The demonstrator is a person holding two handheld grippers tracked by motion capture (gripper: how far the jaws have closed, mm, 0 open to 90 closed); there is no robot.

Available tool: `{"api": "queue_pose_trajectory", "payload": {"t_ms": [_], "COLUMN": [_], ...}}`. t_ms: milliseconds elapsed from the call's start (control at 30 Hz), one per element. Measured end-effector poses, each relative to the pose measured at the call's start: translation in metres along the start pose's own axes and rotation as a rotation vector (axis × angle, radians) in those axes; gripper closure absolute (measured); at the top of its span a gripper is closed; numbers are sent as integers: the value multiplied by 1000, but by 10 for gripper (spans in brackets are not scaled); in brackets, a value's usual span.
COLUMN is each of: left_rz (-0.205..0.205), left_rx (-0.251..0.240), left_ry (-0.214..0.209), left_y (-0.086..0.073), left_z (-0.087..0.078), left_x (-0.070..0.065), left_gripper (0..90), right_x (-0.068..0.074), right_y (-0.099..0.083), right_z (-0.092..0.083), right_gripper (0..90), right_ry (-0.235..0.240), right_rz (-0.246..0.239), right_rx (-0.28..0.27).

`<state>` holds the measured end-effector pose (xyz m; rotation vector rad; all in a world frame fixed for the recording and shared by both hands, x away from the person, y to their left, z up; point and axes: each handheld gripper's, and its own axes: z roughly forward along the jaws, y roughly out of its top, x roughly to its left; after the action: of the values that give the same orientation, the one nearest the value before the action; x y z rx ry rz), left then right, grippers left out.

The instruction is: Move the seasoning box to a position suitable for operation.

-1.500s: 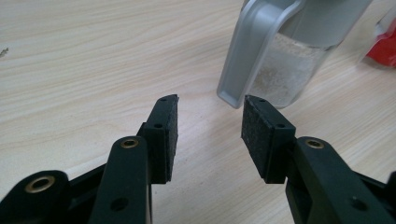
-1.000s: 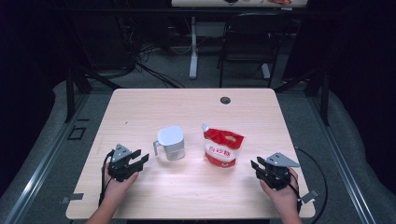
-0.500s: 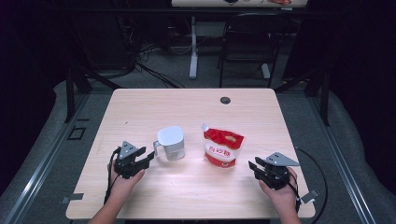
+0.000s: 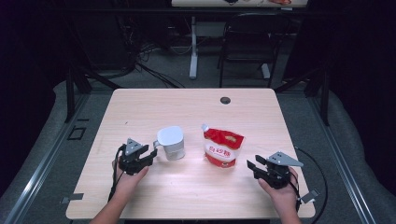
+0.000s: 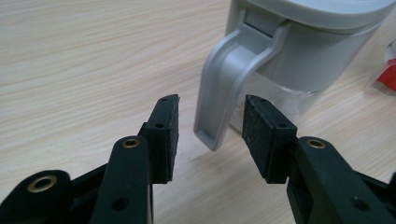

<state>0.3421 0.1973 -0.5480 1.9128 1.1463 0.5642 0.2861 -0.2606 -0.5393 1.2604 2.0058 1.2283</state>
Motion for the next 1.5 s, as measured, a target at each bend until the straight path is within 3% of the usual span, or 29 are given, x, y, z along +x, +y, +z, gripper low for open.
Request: {"api": "queue_pose_trajectory", "payload": {"t_ms": [200,400,600,967,1500], "left_rz": [-7,-27,3,66,98], "left_rx": [-5,-29,-38,-24,-7], "left_ry": [10,-11,-9,11,-15], "left_y": [5,4,7,8,7], "left_z": [10,16,19,20,15], "left_x": [-1,2,0,-3,-5], "left_gripper": [571,615,638,690,699], "right_x": [-2,-2,-4,0,4], "right_y": [-1,-3,-5,-7,-5], "right_z": [-5,-6,-6,-11,-10], "right_gripper": [613,622,654,666,663], "right_ry": [-25,-36,-31,-48,-28], "right_rz": [15,-4,14,-17,-49], "right_rx": [-38,-29,-21,-15,-8]}}
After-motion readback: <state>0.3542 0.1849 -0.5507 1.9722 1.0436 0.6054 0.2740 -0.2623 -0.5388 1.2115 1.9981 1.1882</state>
